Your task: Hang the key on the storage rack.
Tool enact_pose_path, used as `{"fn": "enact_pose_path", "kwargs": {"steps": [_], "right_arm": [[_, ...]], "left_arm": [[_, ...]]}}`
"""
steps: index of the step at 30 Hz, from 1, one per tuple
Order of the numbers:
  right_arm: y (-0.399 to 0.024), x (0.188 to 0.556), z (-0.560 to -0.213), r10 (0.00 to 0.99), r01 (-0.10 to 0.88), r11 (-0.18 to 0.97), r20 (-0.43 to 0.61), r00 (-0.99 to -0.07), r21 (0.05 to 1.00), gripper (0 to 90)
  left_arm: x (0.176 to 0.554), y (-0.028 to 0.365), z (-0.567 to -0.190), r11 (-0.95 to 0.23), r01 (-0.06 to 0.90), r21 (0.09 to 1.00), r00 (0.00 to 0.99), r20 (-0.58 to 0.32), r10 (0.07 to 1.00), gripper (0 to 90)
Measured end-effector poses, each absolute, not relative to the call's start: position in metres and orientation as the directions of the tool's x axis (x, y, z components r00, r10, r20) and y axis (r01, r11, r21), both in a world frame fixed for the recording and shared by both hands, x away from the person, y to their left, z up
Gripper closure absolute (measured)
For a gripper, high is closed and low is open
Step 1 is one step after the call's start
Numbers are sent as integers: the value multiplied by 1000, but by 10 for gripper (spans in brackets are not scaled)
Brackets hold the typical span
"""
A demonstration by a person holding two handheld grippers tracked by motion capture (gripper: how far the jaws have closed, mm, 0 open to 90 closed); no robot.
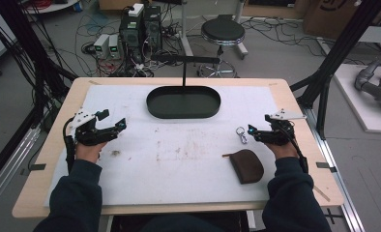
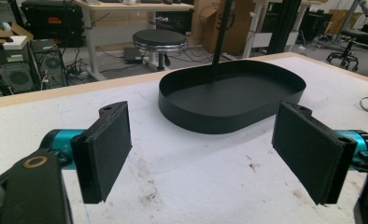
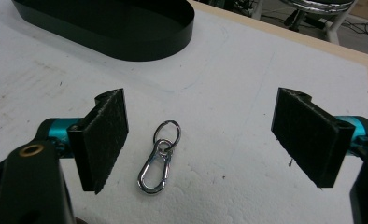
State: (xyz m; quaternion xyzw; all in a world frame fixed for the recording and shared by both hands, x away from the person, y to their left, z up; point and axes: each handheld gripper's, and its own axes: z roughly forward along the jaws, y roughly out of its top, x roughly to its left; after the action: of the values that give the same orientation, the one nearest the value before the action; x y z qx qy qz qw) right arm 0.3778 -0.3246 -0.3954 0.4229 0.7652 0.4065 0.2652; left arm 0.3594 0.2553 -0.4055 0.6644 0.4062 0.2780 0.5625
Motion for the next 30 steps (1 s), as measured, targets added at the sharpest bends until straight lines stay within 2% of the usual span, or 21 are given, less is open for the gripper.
{"fn": "enact_pose_path", "kwargs": {"steps": [16,21,22,24,28,29,30], "right_arm": [[-324,379,-398,856,446,304,-36,-516,842,190],[-321,384,-403,848,476,336,-40,-529,813,195],[-320,384,-403,845,476,344,-45,-533,809,218],[-319,385,-404,836,478,357,-45,-547,802,327],[-315,392,-412,814,502,389,-34,-580,773,440],[-315,392,-412,814,502,389,-34,-580,773,440],[-310,399,-419,799,522,403,-11,-601,752,486]], "left_arm": [[360,255,-406,-35,225,974,524,-91,847,197],[359,255,-408,-42,231,972,532,-90,842,201],[359,254,-409,-46,232,972,534,-88,841,202],[359,254,-411,-50,238,970,538,-89,838,203],[360,253,-412,-56,247,967,545,-91,834,204],[360,252,-412,-59,247,967,544,-88,834,204],[361,252,-413,-59,250,966,543,-89,835,205]]}}
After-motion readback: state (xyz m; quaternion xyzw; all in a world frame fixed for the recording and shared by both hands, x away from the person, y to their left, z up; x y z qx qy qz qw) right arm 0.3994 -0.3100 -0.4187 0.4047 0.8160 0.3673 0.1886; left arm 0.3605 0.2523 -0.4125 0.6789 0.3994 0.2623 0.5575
